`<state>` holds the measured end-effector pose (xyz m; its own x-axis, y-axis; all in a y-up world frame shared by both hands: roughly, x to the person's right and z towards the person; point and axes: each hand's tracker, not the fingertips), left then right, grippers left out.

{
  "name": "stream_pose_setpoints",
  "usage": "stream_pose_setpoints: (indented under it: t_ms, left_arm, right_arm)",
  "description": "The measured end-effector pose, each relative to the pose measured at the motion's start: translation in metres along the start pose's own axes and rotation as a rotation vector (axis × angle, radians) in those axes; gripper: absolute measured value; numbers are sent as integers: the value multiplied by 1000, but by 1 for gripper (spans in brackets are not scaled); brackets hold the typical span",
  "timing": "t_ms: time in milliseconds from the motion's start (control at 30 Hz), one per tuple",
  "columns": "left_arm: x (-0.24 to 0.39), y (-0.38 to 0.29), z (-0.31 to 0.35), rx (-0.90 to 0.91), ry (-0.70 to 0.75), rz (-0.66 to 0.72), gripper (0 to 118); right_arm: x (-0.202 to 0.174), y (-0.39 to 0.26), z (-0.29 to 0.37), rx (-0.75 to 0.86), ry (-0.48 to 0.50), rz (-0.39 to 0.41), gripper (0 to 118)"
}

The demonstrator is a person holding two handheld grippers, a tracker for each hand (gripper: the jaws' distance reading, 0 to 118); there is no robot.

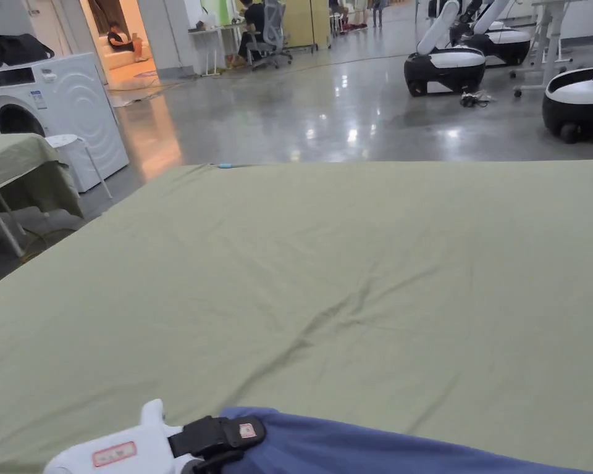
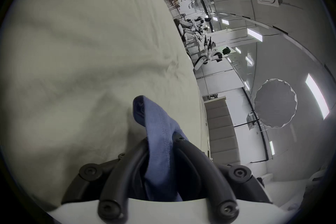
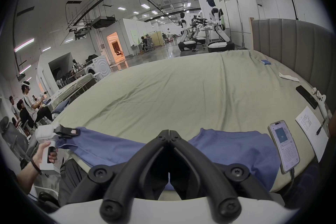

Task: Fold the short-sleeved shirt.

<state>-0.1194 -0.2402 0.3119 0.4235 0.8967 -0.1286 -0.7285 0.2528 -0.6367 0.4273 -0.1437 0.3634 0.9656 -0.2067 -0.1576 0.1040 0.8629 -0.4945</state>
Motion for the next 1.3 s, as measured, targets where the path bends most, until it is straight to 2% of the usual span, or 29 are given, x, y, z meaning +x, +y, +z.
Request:
stream_pose_setpoints:
  t_ms: [100, 167, 300, 367, 467, 567, 633, 767, 833, 900, 933, 967, 1033, 1067, 1133, 1300]
  left_arm:
    - [38, 26, 32, 41, -17, -107, 10]
    - [57, 46, 49, 108, 6, -153, 10]
    - [110, 64, 56, 94, 94, -313, 10]
    - [131, 45, 37, 60, 53, -361, 10]
    - [141, 2, -13, -28, -50, -342, 10]
    - [144, -56, -89, -154, -16, -319, 10]
    - [140, -87, -131, -223, 24, -356, 11]
    - [132, -110, -187, -281, 61, -420, 11]
    - [145, -126, -191, -322, 90, -474, 22]
    - [147, -127, -183, -323, 29, -483, 50]
    - [158, -123, -177, -311, -20, -495, 58]
    - [162, -119, -167, -290, -64, -509, 59]
    - [164, -112, -152, -255, -81, -537, 56]
    - [166, -105, -148, -241, -67, -539, 47]
    - [156, -106, -150, -218, -12, -536, 10]
    - [120, -145, -208, -441, 67, -447, 9]
  right_arm:
    - [6, 2, 2, 0, -3, -5, 0]
    - [11, 3, 2, 6, 4, -27, 0]
    - [18, 3, 0, 20, 19, -87, 0]
    - [26, 1, -3, 22, 24, -100, 0]
    - [29, -1, -5, 23, 37, -119, 0]
    - [37, -5, 0, 23, 44, -111, 0]
    - [39, -9, 8, 27, 26, -93, 0]
    - [48, -17, 18, 23, -7, -91, 0]
    - [54, -20, 17, 0, -46, -113, 0]
    - [61, -25, 16, -3, -46, -138, 0]
    - [65, -26, 16, -3, -43, -163, 0]
    - [69, -26, 16, -1, -35, -185, 0]
    - [71, -26, 17, 6, -34, -197, 0]
    - [71, -26, 17, 9, -35, -198, 0]
    - [72, -25, 18, 15, -39, -199, 0]
    - [69, -29, 20, 5, -31, -212, 0]
